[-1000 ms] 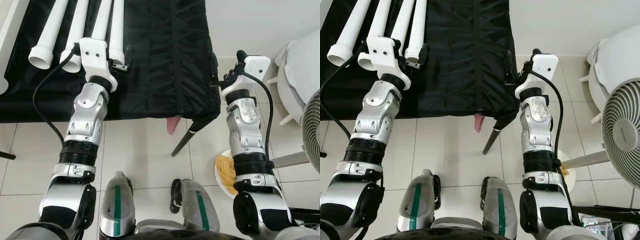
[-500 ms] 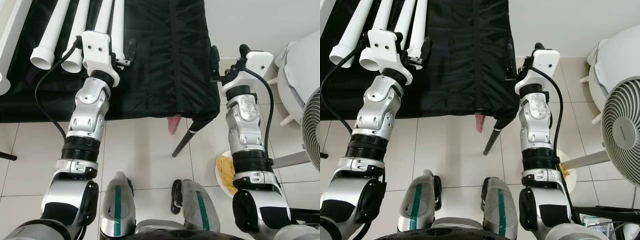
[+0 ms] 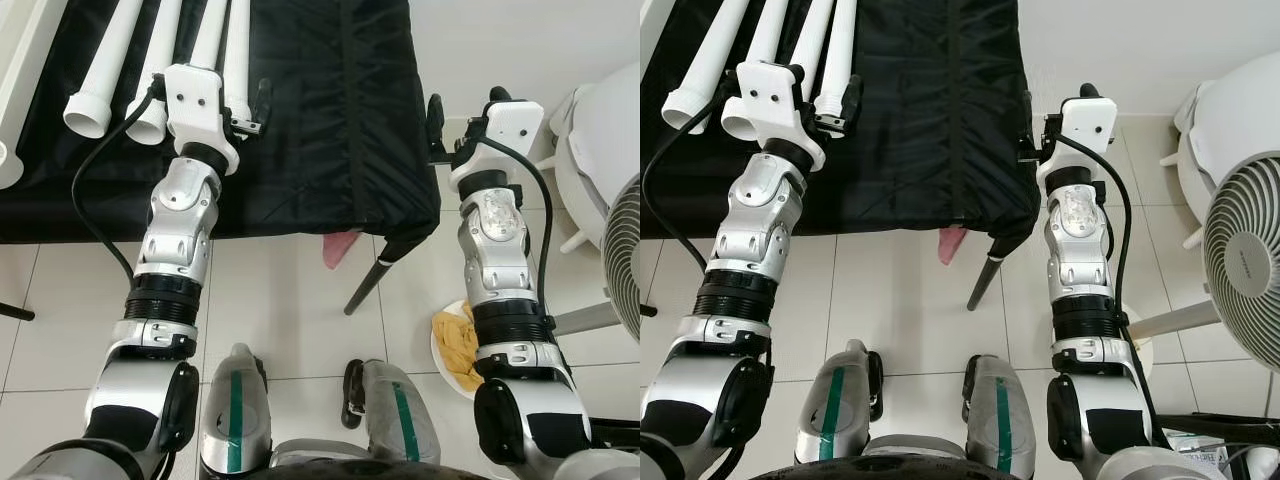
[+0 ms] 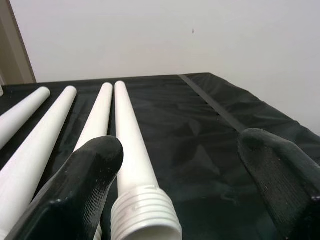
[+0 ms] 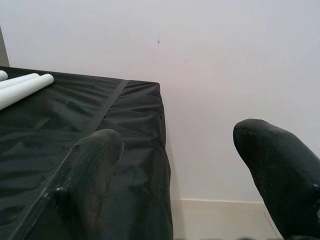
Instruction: Building children table
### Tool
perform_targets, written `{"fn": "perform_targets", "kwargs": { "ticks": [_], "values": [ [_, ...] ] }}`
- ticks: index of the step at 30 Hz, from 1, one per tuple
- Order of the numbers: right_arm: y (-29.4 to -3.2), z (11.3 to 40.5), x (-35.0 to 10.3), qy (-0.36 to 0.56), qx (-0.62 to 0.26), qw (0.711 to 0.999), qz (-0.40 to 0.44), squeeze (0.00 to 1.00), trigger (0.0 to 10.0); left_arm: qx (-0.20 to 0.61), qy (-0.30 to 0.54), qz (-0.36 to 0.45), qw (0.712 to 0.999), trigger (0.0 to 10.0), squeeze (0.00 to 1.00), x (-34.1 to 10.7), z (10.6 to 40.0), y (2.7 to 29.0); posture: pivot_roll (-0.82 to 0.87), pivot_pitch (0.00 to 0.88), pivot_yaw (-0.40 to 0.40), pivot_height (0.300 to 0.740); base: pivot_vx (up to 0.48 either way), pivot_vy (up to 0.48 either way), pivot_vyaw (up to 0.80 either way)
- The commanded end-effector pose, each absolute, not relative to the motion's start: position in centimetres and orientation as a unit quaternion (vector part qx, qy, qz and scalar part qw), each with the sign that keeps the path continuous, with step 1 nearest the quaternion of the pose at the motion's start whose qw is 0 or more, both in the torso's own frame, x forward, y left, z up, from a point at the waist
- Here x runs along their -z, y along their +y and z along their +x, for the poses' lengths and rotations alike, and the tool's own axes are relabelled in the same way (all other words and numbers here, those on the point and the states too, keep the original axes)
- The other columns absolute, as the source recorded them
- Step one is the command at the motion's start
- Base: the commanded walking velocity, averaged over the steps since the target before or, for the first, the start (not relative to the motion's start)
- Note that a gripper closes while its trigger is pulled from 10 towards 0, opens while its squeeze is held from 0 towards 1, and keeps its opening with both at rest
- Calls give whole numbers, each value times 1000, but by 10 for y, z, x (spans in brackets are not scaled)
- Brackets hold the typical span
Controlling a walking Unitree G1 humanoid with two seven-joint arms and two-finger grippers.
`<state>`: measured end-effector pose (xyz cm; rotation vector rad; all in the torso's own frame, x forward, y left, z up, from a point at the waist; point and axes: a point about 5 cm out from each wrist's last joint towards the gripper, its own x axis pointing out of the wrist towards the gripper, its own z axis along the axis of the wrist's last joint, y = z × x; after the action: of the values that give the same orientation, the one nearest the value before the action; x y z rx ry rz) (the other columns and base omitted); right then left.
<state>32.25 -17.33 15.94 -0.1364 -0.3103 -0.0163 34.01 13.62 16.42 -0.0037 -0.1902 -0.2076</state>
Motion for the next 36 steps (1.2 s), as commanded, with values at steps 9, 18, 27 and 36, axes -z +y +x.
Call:
{"fn": "perform_targets", "kwargs": {
  "ticks": [9,18,27,36],
  "values": [
    [-180,320,-154,-145,19,987,-67,0,10000,66,-96,-7,993,10000,0,-163,340,141,35,0,7,740,0,239,0],
    [-178,318,-152,-141,12,988,-68,0,10000,63,-93,-6,994,10000,0,-160,338,143,42,0,4,740,0,367,0],
    [-176,317,-149,-137,7,988,-66,0,10000,60,-93,-3,994,10000,0,-160,336,147,46,0,5,740,0,384,0],
    [-174,315,-148,-135,4,989,-66,0,10000,63,-94,-1,994,10000,0,-161,336,147,48,0,11,740,0,398,0]
  ]
}}
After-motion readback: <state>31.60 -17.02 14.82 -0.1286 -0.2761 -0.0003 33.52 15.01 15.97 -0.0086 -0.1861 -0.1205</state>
